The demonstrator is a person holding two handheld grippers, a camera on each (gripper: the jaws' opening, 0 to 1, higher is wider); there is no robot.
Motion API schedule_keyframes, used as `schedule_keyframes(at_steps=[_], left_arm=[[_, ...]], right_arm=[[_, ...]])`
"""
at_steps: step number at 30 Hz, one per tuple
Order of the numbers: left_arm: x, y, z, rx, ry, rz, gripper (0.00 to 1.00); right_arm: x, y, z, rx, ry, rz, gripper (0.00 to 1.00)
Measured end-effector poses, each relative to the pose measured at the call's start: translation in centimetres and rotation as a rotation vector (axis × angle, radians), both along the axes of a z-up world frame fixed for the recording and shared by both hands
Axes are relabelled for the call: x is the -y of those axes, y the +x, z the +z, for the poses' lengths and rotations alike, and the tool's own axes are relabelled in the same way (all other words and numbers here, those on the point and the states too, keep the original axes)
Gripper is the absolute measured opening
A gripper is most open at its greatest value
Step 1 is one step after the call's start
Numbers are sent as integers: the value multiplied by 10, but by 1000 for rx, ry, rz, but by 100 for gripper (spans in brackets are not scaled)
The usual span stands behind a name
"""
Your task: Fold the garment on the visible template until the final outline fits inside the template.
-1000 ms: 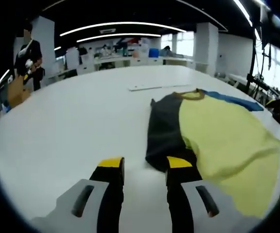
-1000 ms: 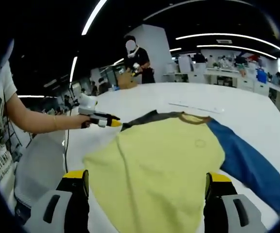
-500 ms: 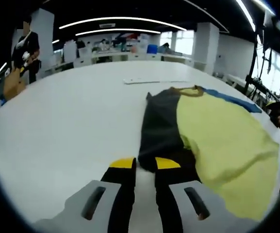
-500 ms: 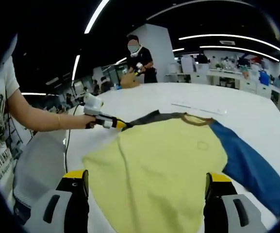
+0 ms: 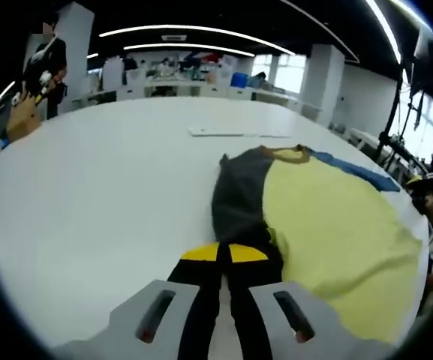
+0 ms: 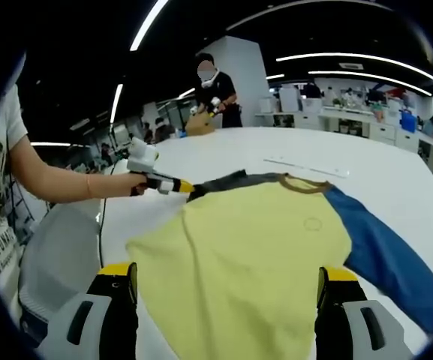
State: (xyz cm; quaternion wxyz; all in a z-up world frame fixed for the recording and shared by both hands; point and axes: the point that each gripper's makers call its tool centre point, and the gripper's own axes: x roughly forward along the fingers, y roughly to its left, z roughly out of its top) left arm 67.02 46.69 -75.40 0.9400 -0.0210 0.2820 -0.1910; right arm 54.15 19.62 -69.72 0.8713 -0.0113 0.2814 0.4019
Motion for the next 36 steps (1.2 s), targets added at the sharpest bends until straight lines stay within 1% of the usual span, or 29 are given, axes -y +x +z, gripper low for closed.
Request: schedule_keyframes(at_steps=[1,2,5,10,11,12,15,19,21,23,25,26,28,31,34,36], left_arm=[[5,0,9,25,-24,0,0],[8,0,15,37,-36,-5,0],[21,-1,33,70,-49,-26,0],[47,-5,55,110,-78,-71,0],[51,-6,57,106,-86,-75,0],[59,-7,57,82,-114,-68,0],[74,-7,64,87,-143,-73,0],[104,-10,74,91,-189,-104,0],[119,-14,76,90,-200,-132,0],[130,-17,75,102,-186,-143,0],[140,-20,70,90,-193,-148,0],[146,-22,68,78,-219,-137,0],[155,-25,65,67,-235,-142,0],[169,-27,59,55,-238,-142,0],[185,-28,52,37,-246,-144,0],[195,-30,46,25,-239,-146,0]], right_arm=[[0,0,0,0,1,-1,99],[0,0,0,0,2,-3,99],[1,0,2,2,9,-7,99],[4,1,6,7,21,-20,99],[5,1,7,5,26,-25,99],[6,1,7,2,30,-29,99],[9,0,6,-1,27,-36,99],[12,1,8,3,31,-49,99],[15,2,10,4,43,-64,99],[18,3,12,4,56,-81,99],[21,3,12,2,61,-93,99],[23,3,12,3,60,-97,98],[26,4,12,3,59,-110,97],[35,7,11,4,59,-137,98],[40,8,11,3,62,-153,97],[42,9,10,2,61,-161,97]])
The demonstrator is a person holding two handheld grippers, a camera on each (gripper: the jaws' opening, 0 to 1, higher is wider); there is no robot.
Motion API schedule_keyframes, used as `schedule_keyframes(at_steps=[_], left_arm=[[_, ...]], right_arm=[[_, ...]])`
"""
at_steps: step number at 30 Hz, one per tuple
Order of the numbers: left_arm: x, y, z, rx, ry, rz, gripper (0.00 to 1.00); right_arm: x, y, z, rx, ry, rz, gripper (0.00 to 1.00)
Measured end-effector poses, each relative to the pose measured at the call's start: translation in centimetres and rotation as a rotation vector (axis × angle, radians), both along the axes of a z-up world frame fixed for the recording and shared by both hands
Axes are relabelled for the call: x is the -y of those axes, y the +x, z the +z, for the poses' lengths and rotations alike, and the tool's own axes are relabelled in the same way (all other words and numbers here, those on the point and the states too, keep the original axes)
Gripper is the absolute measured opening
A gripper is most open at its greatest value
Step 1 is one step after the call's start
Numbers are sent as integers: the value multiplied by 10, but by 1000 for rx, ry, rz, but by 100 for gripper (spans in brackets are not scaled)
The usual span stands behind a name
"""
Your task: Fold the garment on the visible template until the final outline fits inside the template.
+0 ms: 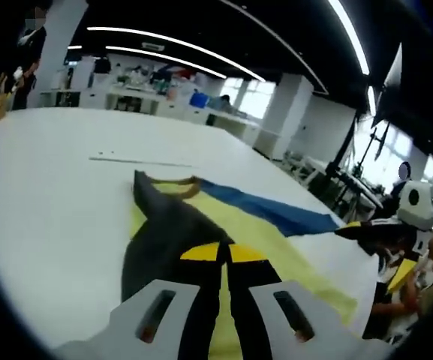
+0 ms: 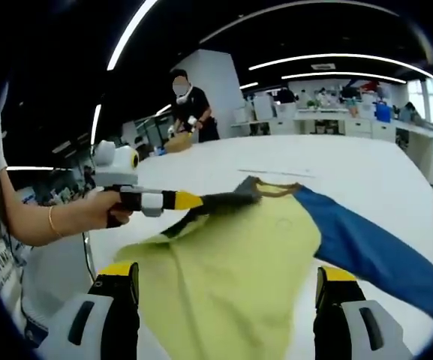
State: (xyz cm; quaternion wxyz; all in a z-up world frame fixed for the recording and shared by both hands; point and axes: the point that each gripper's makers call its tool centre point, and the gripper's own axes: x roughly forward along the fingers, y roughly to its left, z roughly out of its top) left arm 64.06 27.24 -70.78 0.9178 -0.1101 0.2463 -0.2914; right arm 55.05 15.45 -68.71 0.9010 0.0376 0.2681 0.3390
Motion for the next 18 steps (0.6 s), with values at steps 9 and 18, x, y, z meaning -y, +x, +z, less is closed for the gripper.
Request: schedule_keyframes(at_steps=[9,18], left_arm=[[40,-8,-5,14,46,-72,0],[64,-13,-15,-12,44,-95,0]], right_arm=[[4,3,-2,-14,26,-29,95],[11,8,-4,-18,20,-46,94]])
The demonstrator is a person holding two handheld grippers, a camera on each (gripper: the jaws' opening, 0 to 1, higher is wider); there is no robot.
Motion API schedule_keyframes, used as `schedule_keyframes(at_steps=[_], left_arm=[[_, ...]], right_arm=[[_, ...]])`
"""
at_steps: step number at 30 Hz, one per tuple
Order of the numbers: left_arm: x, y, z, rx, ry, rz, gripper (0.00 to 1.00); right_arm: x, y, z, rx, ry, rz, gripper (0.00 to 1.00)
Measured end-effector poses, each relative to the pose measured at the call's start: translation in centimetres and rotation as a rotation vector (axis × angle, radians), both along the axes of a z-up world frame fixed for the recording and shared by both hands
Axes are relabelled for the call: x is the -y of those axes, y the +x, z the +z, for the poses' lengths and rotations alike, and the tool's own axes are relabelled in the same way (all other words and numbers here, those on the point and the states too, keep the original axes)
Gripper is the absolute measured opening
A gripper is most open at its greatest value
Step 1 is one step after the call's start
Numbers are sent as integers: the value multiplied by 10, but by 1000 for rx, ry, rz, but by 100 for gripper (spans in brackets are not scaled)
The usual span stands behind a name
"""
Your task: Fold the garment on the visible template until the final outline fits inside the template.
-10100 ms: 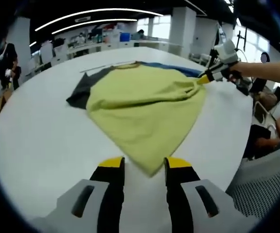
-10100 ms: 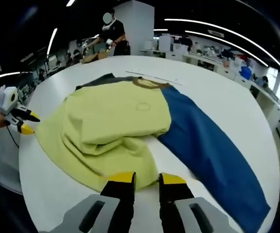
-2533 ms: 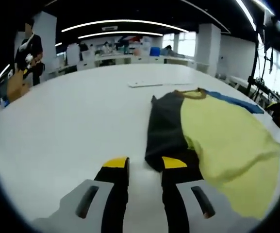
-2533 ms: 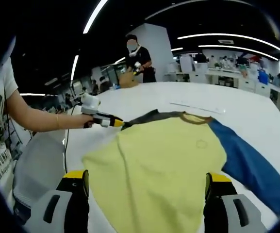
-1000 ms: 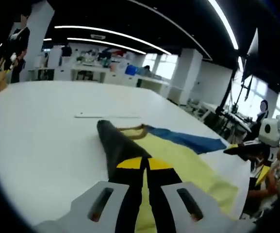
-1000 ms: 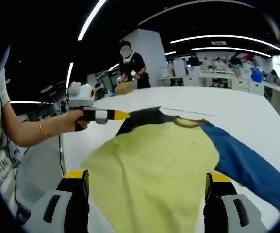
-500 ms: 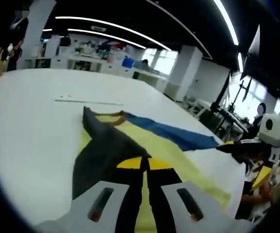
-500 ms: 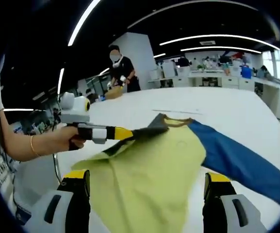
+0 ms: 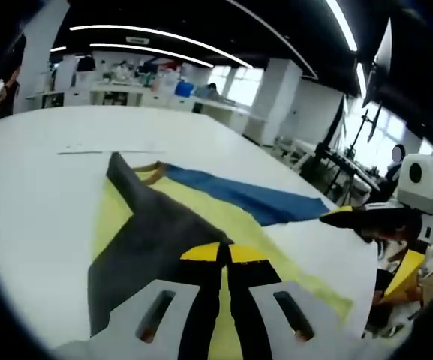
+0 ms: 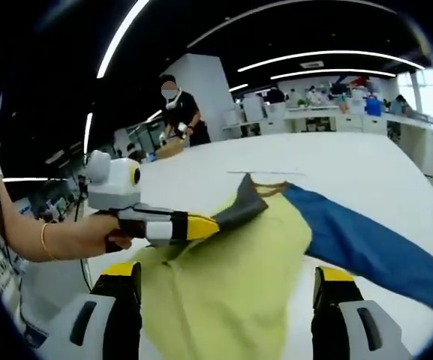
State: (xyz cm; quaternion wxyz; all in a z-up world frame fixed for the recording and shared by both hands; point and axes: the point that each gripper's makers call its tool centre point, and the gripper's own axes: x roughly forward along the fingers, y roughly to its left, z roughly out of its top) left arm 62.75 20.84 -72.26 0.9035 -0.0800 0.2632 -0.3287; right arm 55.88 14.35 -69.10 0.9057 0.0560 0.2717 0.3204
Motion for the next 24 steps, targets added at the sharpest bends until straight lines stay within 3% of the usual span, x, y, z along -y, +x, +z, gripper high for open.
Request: schedule_keyframes(at_steps=[5,15,20,24], left_arm=[[13,-3,-6,-3,23,-34,0],[18,-13,-48,-56,104,-96,0],[18,-16,-54,-65,112,-113,4],[20,-19,-49,-30,116,-139,12]], right_arm=[[3,0,-4,-8,-10,-5,93],[8,1,-16,-26,-32,-8,91],[10,2,-18,-29,-36,-8,91],[11,3,-17,-24,-34,-10,91]])
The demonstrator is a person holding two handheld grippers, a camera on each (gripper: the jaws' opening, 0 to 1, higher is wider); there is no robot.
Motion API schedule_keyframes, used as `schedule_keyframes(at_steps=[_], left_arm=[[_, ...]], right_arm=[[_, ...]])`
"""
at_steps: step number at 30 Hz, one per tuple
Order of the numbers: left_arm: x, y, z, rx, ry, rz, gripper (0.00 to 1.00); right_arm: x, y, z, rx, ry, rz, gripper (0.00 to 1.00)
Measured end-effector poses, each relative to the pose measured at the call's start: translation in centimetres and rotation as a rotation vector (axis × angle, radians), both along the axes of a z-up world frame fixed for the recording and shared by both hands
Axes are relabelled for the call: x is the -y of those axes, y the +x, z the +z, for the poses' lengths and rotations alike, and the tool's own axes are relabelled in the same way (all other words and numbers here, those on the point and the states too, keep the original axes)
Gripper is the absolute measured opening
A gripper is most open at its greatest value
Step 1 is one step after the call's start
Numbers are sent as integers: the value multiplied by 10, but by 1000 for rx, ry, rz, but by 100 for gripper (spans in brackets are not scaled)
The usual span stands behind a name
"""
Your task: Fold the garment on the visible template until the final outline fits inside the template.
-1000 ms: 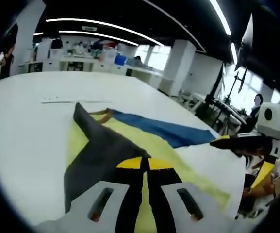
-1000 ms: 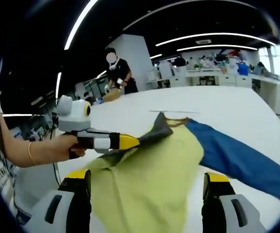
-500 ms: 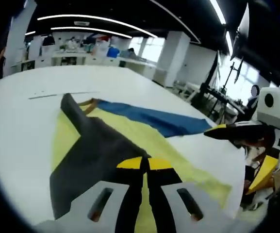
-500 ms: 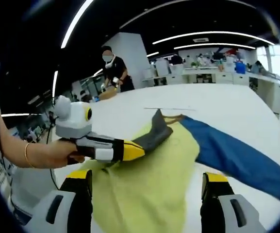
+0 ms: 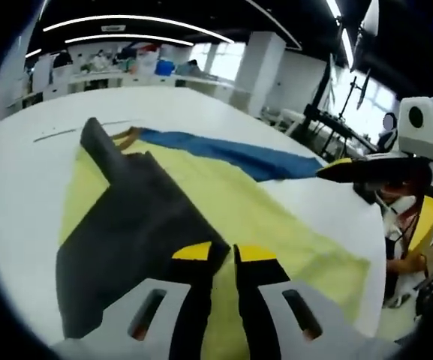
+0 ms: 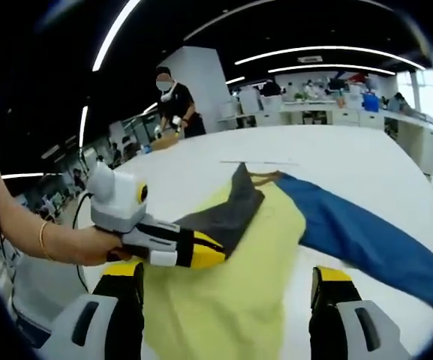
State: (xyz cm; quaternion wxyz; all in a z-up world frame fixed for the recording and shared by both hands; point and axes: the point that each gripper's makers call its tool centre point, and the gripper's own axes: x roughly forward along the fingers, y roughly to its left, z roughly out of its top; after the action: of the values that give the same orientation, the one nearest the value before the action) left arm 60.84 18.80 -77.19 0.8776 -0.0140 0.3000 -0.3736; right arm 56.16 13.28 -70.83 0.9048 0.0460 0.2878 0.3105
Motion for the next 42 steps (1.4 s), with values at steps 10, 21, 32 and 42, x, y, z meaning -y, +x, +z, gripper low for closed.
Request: schedule_keyframes(at_steps=[10,21,32,42], left_arm=[[-5,4,35,162,-18,-64,44],[-28,-8,61,268,-8,-86,79],[-64,-26,82,296,-6,-60,96],[-100,-39,87,263,-41,0,99]], right_arm=[[-1,3,10,31,7,1,93],[-8,7,21,65,-11,41,92],[-27,6,20,72,-32,107,91],[-45,7,15,94,-69,185,86]])
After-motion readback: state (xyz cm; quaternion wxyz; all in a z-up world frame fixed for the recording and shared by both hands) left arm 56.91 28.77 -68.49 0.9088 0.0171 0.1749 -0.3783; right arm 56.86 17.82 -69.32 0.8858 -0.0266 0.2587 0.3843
